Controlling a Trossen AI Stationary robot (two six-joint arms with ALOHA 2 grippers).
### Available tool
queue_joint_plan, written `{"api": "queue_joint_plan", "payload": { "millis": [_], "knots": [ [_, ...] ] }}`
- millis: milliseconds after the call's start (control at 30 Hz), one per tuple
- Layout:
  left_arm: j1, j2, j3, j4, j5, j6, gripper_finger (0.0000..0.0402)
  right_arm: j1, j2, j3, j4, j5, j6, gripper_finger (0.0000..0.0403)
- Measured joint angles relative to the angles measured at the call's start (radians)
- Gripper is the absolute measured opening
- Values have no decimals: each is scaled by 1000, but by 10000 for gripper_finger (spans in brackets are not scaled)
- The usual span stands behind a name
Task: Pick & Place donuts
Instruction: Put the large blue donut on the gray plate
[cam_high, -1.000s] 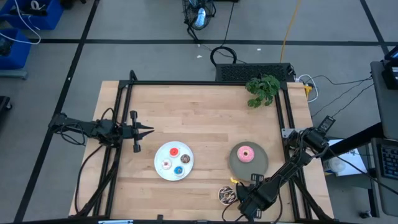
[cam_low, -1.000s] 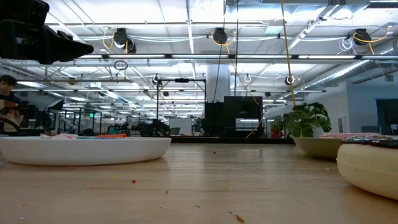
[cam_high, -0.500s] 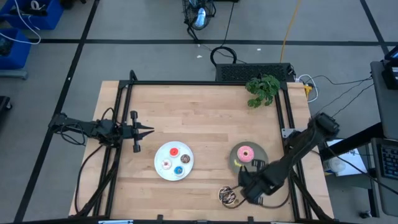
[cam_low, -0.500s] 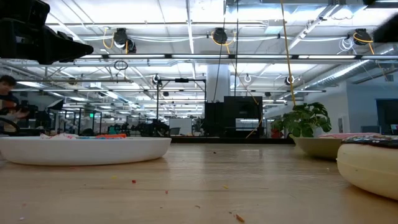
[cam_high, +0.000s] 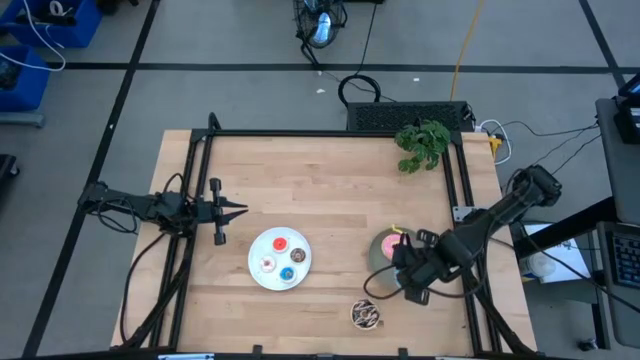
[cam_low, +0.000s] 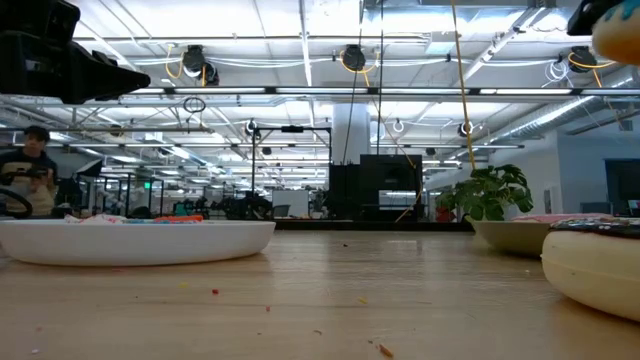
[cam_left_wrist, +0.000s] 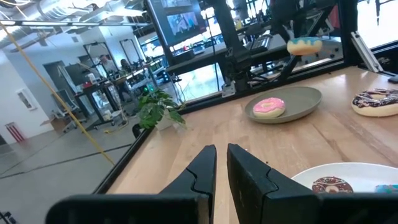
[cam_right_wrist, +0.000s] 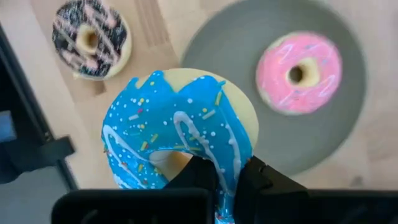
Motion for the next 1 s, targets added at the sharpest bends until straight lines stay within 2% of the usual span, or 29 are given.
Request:
{"api": "queue_joint_plan", "payload": {
  "millis": [133, 400, 767, 867, 1000],
  "knots": [
    [0, 0, 0, 0, 0, 0, 47, -13, 9, 0, 0, -55, 0, 10],
    [0, 0, 0, 0, 0, -1, 47, -12, 10, 1, -14, -83, 23, 9],
    [0, 0, 0, 1, -1, -26, 47, -45, 10, 1, -139, -75, 6, 9],
    [0, 0, 0, 1, -1, -26, 47, -76, 8, -25, -145, -51, -37, 9],
    [0, 0, 0, 1, -1, -25, 47, -129, 9, -104, -130, -79, -86, 9]
  ]
}}
